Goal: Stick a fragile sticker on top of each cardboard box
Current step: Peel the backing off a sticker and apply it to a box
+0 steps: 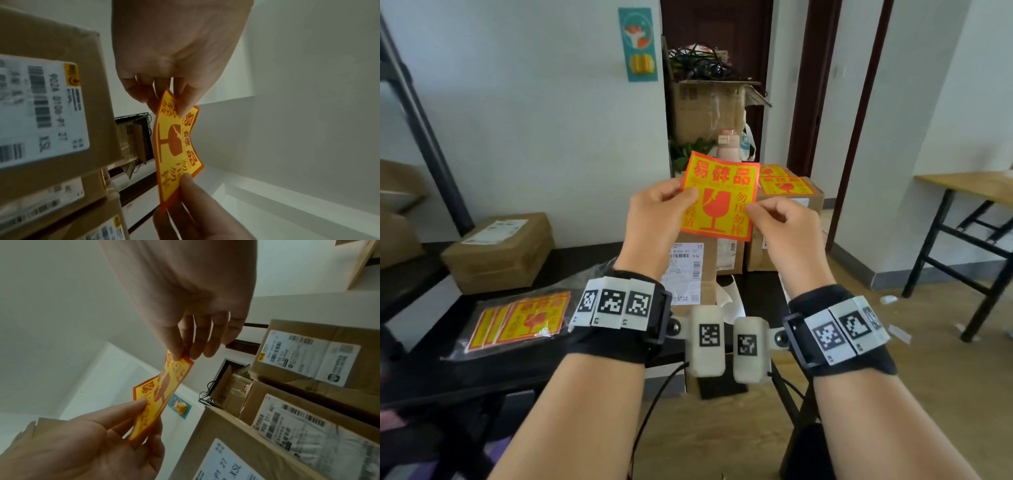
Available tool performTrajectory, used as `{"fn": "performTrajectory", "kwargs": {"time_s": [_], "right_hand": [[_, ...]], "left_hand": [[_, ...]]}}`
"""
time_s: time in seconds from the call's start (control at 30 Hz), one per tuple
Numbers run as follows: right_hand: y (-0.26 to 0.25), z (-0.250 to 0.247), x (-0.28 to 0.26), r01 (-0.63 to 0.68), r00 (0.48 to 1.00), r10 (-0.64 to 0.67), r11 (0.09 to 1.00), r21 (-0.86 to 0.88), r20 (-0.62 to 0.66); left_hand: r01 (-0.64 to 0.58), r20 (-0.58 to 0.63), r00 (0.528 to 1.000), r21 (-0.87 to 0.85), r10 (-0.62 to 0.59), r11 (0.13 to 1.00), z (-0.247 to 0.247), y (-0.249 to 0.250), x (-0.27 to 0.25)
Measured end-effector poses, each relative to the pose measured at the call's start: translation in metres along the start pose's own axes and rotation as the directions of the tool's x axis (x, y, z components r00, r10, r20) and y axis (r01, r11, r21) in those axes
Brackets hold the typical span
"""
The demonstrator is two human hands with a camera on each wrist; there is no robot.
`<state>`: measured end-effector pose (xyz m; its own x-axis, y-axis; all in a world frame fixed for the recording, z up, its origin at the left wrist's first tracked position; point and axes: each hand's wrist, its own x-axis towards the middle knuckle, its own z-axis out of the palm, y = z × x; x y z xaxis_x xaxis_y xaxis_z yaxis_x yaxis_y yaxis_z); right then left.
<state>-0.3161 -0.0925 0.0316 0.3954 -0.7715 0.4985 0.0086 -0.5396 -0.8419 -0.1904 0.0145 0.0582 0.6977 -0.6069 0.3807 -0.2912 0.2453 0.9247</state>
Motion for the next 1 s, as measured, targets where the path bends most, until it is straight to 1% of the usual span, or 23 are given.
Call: {"fn": "performTrajectory", "kwargs": {"time_s": [0.1,0.23,0.3,0.43,0.53,0.67,0.8,1.0], "right_hand": [[-0.009,0.012,0.011,0.016,1.0,-0.017,1.0,0.009,0.027],[-0.018,0.03,0.029,0.007,0.996,-0.011,0.999,0.047,0.083],[-0.018,0.039,0.038,0.004,0.995,-0.006,1.0,0.023,0.104],[-0.016,0.053,0.052,-0.014,0.99,0.02,0.999,-0.042,0.142],[-0.01,0.06,0.055,-0.018,0.984,0.039,0.993,-0.12,0.172],[-0.005,0.063,0.055,0.013,0.984,0.029,0.971,-0.237,0.173],[-0.001,0.065,0.056,0.039,0.983,0.011,0.963,-0.266,0.183],[0.003,0.069,0.055,0.081,0.985,-0.032,0.954,-0.29,0.17]], "left_hand": [[0.007,0.009,1.0,0.011,-0.007,1.0,-0.017,0.003,0.013],[-0.002,0.012,1.0,0.088,0.001,0.996,-0.04,0.007,0.032],[-0.007,0.0,1.0,0.132,0.007,0.991,-0.048,0.006,0.042],[0.063,-0.064,0.997,0.208,-0.051,0.976,-0.06,-0.002,0.061],[0.106,-0.121,0.99,0.241,-0.079,0.965,-0.063,-0.01,0.067],[0.137,-0.13,0.987,0.325,-0.099,0.936,-0.061,-0.022,0.07],[0.154,-0.141,0.984,0.346,-0.111,0.925,-0.06,-0.03,0.07],[0.121,-0.133,0.988,0.366,-0.077,0.923,-0.061,-0.033,0.068]]}}
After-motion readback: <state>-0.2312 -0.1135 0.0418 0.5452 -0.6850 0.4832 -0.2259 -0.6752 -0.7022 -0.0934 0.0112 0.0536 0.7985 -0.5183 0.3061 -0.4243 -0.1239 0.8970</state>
